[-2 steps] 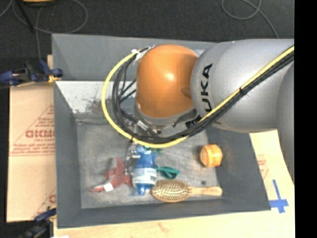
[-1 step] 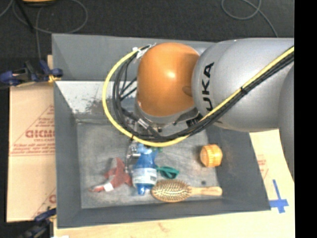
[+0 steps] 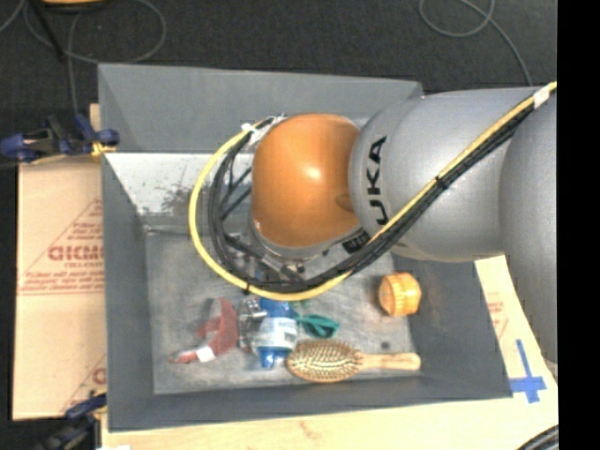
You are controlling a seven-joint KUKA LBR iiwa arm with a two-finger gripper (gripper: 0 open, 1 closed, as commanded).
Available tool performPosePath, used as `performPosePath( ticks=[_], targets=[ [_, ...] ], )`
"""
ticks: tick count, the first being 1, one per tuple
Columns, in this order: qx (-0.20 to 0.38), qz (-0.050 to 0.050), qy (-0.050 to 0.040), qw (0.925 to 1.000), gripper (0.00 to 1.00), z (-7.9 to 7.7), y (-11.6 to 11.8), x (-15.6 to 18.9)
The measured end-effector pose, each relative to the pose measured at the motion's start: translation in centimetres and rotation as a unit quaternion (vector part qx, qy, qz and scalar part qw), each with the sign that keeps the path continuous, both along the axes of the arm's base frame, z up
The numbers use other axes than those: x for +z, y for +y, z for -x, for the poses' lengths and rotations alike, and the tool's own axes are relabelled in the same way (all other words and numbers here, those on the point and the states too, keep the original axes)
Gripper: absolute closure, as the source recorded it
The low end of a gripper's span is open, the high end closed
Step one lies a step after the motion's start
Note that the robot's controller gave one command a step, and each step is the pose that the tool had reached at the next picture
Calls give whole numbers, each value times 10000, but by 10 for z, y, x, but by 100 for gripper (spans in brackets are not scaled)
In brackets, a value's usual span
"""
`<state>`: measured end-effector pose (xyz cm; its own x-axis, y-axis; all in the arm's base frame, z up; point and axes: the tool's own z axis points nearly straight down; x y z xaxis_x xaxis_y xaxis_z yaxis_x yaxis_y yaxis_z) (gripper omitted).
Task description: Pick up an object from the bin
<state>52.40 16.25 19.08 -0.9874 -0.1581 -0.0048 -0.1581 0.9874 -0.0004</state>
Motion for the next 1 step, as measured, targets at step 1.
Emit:
performPosePath(
  ticks=[1],
  targets=[
    [1637,8,16,9865,0,13,5,-20]
  ],
)
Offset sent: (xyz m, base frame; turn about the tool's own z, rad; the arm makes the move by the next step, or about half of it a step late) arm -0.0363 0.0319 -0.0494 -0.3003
